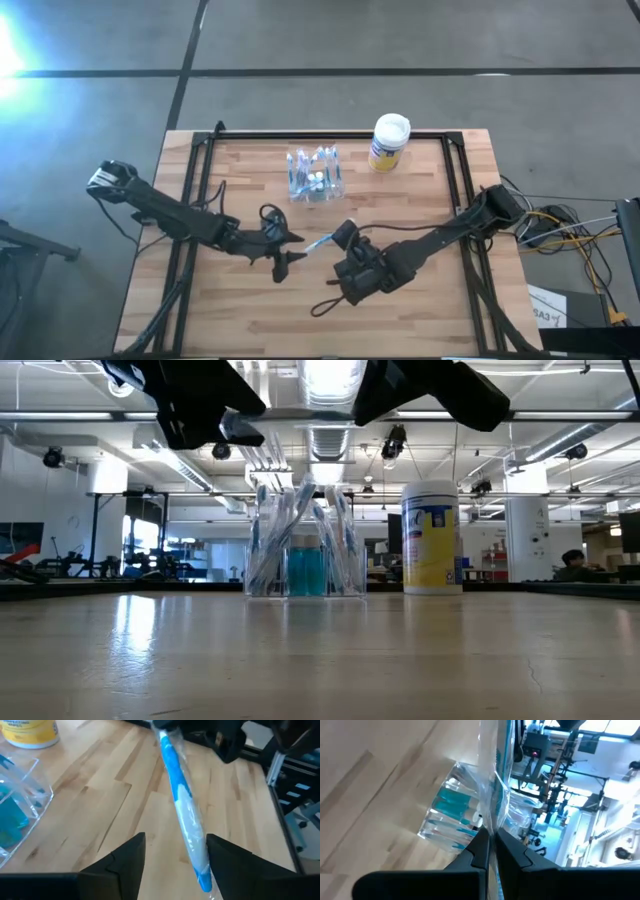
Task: Pick & Place toothbrushing station
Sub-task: Put the blue toothbrush into the transparent organizer
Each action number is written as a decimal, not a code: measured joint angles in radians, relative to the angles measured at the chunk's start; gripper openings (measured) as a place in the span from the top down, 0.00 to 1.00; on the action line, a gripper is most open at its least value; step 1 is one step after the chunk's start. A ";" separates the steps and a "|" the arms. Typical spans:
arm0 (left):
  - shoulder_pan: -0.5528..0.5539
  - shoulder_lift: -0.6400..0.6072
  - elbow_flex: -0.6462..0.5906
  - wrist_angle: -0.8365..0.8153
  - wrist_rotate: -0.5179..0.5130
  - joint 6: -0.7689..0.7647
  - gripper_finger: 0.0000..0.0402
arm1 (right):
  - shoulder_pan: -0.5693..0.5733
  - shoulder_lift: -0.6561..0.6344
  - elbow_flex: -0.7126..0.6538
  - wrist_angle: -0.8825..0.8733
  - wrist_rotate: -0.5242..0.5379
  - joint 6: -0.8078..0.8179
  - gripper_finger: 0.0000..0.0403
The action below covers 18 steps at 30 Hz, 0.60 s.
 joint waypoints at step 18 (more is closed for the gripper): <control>0.024 0.020 -0.001 0.038 0.026 0.155 0.73 | 0.000 0.000 -0.002 0.042 -0.017 -0.038 0.97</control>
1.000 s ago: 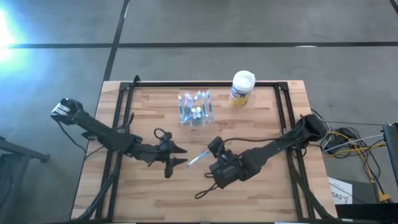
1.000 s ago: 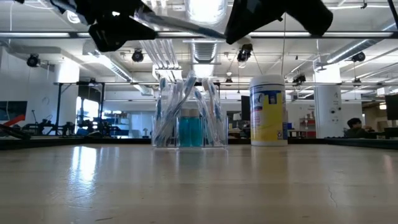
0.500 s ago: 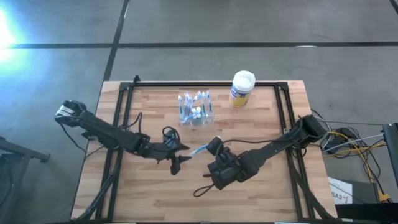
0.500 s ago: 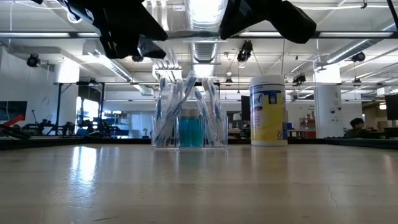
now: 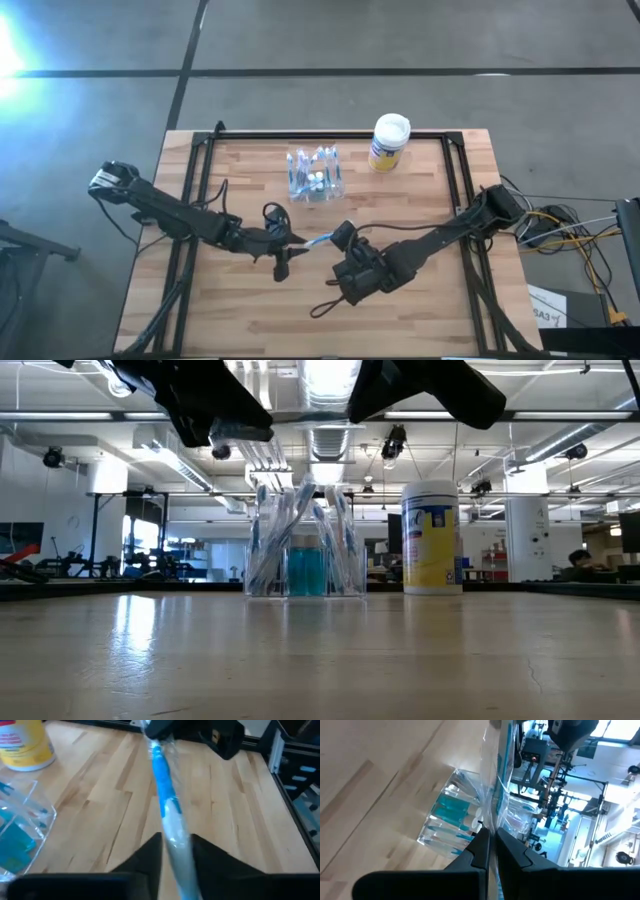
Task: Pick & Place toothbrushing station
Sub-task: Put the blue toothbrush into the transparent organizer
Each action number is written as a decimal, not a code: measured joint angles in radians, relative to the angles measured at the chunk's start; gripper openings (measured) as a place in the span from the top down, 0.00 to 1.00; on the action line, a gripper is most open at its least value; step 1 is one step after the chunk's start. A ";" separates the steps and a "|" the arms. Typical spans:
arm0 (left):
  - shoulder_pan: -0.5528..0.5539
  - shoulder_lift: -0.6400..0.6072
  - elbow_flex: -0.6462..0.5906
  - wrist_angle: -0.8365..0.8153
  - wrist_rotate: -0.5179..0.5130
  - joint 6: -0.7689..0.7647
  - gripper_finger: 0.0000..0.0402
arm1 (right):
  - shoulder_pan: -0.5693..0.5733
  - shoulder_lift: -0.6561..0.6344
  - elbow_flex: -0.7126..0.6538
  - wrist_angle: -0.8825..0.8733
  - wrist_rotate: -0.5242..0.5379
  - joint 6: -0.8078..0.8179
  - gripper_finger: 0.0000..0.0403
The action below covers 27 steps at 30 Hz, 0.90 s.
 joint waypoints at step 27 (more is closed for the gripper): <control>-0.001 -0.062 -0.004 -0.046 -0.009 0.128 0.88 | 0.006 -0.165 0.001 -0.005 -0.167 0.216 0.97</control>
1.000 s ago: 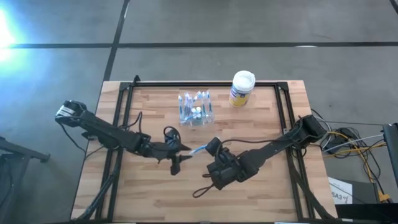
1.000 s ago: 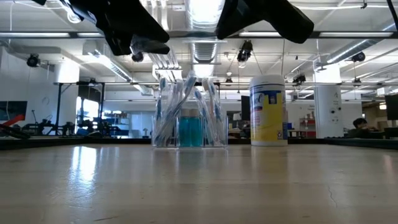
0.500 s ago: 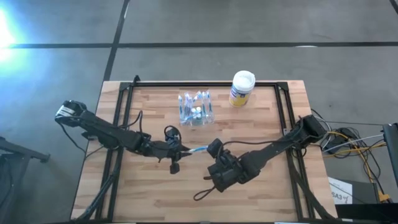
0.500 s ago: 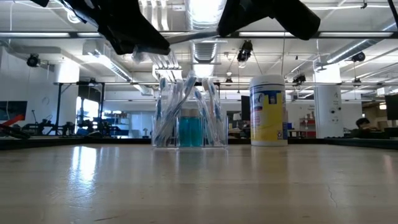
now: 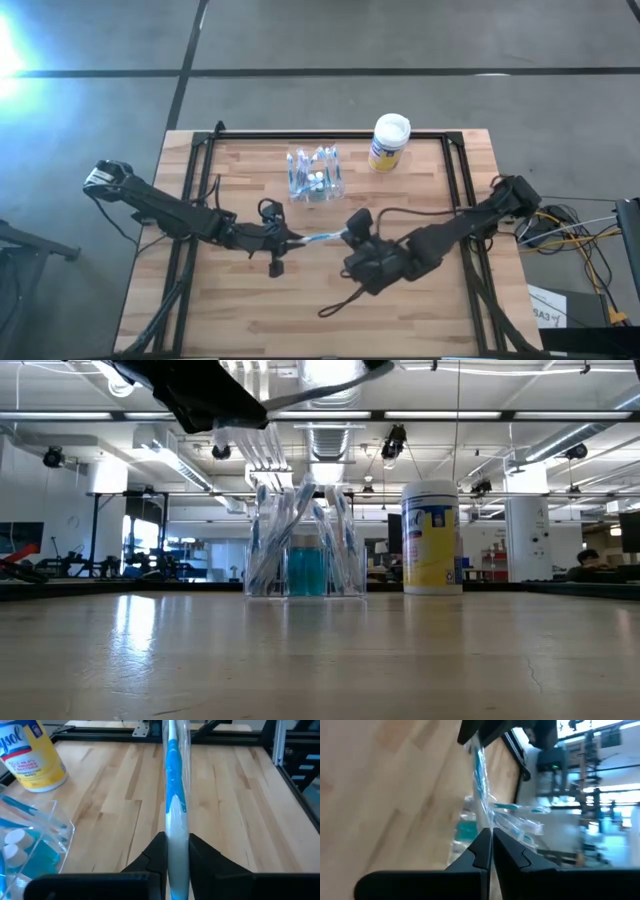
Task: Pick & Place toothbrushing station
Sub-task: Put the blue toothbrush into the transparent organizer
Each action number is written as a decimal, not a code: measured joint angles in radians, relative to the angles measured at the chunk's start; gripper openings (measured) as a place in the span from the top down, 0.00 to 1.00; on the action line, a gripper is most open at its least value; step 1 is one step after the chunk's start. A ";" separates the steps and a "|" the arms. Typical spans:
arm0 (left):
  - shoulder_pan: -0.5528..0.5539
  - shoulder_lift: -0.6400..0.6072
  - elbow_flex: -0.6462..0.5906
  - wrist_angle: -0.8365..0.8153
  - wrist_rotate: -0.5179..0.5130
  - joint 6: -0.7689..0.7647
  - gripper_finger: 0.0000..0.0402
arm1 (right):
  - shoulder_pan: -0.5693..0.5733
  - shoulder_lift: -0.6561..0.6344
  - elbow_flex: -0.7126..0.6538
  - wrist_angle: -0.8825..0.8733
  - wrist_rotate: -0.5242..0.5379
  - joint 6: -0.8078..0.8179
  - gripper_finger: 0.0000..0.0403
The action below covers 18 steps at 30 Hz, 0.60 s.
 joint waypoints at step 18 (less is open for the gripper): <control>-0.033 -0.169 -0.205 0.189 -0.065 0.099 0.88 | -0.058 -0.287 -0.168 0.145 -0.317 0.271 0.96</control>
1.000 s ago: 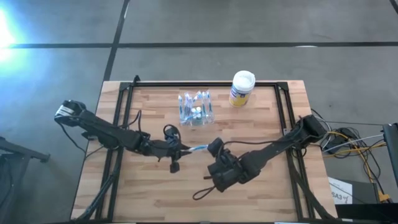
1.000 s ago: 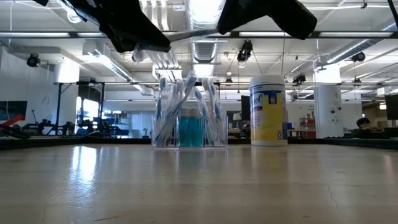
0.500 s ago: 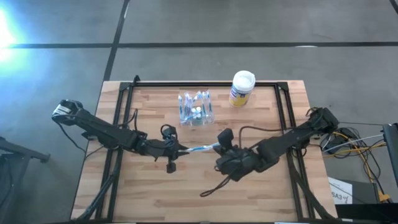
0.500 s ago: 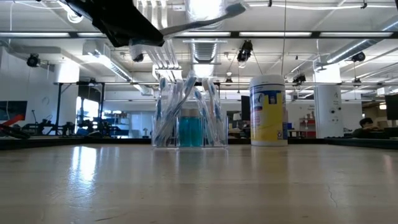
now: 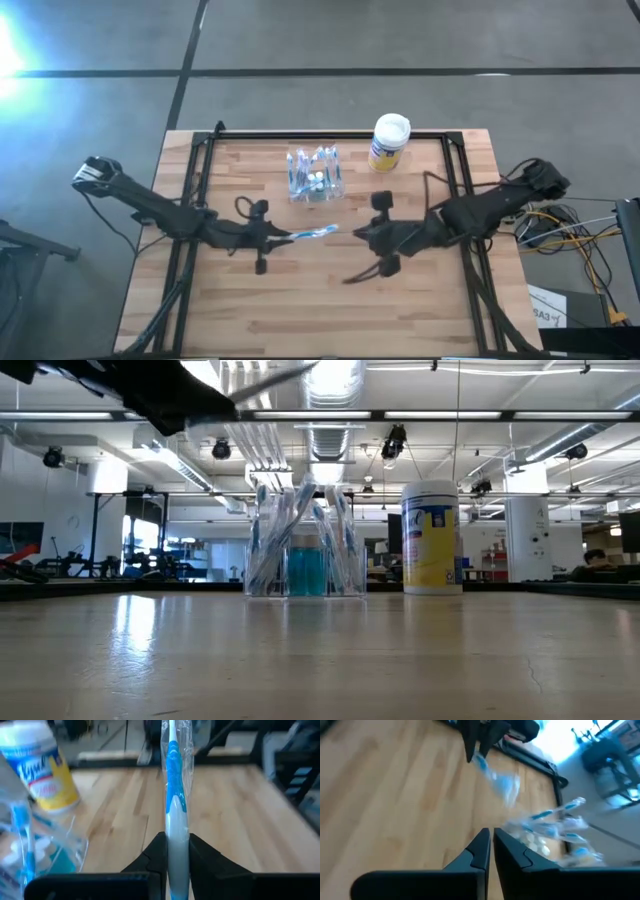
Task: Pick & Place toothbrushing station
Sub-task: Put the blue toothbrush into the transparent organizer
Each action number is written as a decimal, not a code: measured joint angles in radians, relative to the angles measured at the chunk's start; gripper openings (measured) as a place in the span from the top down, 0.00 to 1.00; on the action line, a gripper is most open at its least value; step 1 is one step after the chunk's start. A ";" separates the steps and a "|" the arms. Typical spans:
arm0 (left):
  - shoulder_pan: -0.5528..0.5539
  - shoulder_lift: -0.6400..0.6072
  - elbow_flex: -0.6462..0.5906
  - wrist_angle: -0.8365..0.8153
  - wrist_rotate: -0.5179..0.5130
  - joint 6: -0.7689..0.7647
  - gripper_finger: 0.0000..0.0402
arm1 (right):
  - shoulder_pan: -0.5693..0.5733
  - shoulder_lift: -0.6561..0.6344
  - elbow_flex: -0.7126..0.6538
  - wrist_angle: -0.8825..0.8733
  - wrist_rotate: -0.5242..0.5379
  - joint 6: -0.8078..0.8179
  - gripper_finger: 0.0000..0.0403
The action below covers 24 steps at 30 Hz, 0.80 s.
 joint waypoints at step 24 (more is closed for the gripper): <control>-0.036 0.147 -0.141 0.775 0.143 0.469 0.88 | -0.196 -0.050 -0.750 1.598 -0.529 0.141 0.34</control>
